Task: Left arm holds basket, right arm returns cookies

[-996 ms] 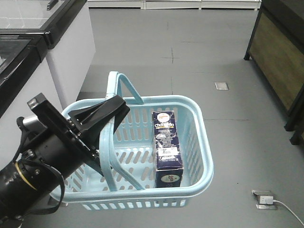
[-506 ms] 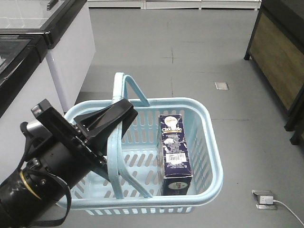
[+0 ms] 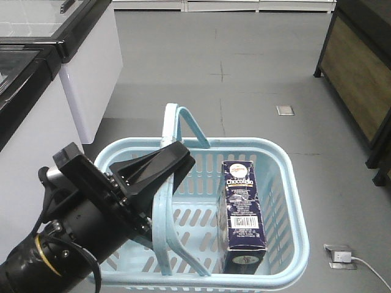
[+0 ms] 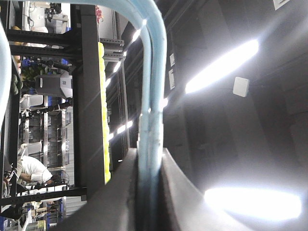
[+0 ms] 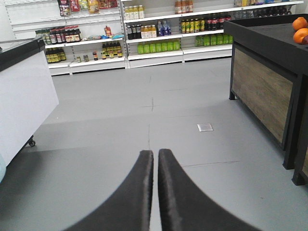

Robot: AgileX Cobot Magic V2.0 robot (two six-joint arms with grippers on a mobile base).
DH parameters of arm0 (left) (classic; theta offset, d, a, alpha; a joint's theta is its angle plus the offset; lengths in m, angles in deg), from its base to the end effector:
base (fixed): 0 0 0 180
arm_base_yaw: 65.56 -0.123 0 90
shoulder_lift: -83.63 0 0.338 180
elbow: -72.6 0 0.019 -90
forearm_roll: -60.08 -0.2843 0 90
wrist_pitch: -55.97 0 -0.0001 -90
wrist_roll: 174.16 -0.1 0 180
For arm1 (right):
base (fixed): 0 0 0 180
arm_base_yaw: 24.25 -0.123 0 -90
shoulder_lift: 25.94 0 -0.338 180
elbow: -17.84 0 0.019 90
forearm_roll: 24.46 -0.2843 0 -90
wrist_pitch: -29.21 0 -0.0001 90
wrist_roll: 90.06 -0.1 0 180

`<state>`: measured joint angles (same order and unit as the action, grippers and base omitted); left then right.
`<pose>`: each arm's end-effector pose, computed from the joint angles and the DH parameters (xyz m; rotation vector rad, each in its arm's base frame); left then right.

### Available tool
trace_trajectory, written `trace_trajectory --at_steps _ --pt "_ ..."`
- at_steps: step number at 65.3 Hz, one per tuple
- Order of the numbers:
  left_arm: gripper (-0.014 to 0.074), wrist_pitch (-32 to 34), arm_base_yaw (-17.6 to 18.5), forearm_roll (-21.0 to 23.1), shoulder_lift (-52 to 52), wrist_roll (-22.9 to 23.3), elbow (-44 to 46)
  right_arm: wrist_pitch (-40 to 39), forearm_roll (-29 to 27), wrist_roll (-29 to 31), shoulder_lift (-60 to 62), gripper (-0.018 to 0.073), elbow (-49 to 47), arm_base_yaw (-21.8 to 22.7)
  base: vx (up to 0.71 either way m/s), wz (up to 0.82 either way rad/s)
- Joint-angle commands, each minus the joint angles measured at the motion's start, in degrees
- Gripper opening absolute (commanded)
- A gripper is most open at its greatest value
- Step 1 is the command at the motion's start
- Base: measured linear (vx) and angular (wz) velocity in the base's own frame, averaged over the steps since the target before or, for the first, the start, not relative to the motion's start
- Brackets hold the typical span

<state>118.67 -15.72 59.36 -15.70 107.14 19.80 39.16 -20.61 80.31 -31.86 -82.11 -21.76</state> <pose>0.1662 -0.1987 0.3076 -0.6862 1.4639 -2.2049 0.0454 -0.0031 0.1864 0.1303 1.6688 0.0344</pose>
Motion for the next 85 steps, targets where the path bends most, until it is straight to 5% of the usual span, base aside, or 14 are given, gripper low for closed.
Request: trace_trajectory --at_steps 1,49,85 --pt "-0.0003 14.2 0.6 0.7 -1.8 -0.6 1.9 -4.1 0.6 0.3 0.7 -0.0003 1.0 0.4 0.0 0.0" --pt "-0.0003 5.6 0.6 0.7 -1.7 0.0 1.9 -4.1 0.6 0.3 0.7 -0.0003 1.0 0.4 0.0 0.0" --pt "-0.0001 5.4 0.5 0.7 -1.5 -0.6 1.9 -4.1 0.6 0.3 0.7 -0.0003 1.0 0.4 0.0 0.0"
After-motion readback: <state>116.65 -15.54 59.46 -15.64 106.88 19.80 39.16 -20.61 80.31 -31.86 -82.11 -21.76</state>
